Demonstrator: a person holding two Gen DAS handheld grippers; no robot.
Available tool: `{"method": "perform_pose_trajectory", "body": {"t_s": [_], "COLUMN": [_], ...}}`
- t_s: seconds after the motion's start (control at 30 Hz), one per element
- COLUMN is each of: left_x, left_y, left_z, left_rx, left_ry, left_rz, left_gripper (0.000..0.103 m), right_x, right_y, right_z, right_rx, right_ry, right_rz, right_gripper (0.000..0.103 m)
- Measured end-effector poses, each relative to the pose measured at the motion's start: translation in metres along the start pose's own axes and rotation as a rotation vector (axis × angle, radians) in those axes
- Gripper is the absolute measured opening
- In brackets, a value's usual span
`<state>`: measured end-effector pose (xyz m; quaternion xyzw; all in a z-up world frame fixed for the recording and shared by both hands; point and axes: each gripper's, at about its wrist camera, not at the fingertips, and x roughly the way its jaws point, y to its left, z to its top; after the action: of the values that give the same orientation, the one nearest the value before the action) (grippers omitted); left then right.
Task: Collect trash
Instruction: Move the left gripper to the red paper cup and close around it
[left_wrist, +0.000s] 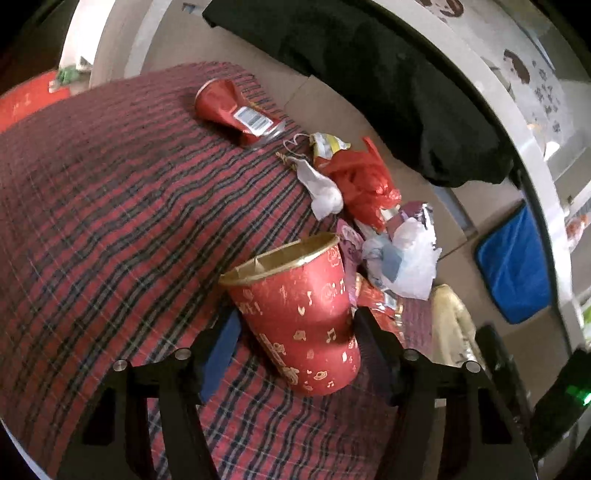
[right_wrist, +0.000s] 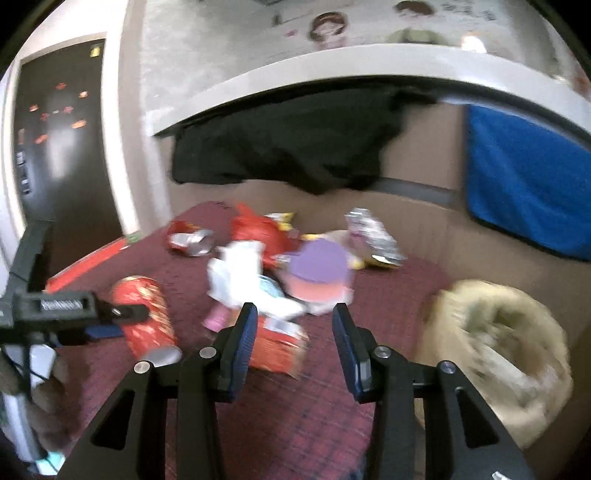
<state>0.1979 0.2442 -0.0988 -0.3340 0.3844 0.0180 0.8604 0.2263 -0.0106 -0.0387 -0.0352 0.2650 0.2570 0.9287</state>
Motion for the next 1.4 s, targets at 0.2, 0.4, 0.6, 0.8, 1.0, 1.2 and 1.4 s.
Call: {"method": "perform_pose_trajectory", "body": {"t_s": [0.2, 0.4, 0.6, 0.8, 1.0, 1.2, 1.4], "left_x": [-0.023, -0.051, -0.063, -0.062, -0.064, -0.067, -0.064], "left_y": [0.005, 0.001, -0.005, -0.008, -0.018, -0.022, -0.022], "left_z": [0.01, 0.014, 0.011, 0.011, 0.013, 0.012, 0.009], "left_rx": [0.079, 0.195, 0.269, 0.276, 0.3, 0.3, 0.296], "left_ry": [-0.099, -0.23, -0.292, -0.299, -0.315, -0.311, -0.292], "left_rz": [0.025, 0.107, 0.162, 0.168, 0.169, 0.154, 0.141], "left_gripper": [0.059, 0.059, 0.059, 0.059, 0.058, 0.042, 0.038], "right_x": [0.036, 0.061, 0.088, 0.084, 0.054, 0.039, 0.027], "right_y": [0.026, 0.054, 0.066, 0.061, 0.068, 0.062, 0.049], "right_z": [0.024, 0.033, 0.034, 0.036, 0.053, 0.06, 0.057], "right_rx": [-0.043, -0.116, -0.158, -0.124, -0.161, -0.149, -0.132], "right_ry": [0.048, 0.071, 0.142, 0.148, 0.064, 0.038, 0.032], "right_rz": [0.085, 0.059, -0.015, 0.056, 0.076, 0.097, 0.08], "right_gripper": [0.039, 0.037, 0.019, 0.006, 0.004, 0.003, 0.003]}}
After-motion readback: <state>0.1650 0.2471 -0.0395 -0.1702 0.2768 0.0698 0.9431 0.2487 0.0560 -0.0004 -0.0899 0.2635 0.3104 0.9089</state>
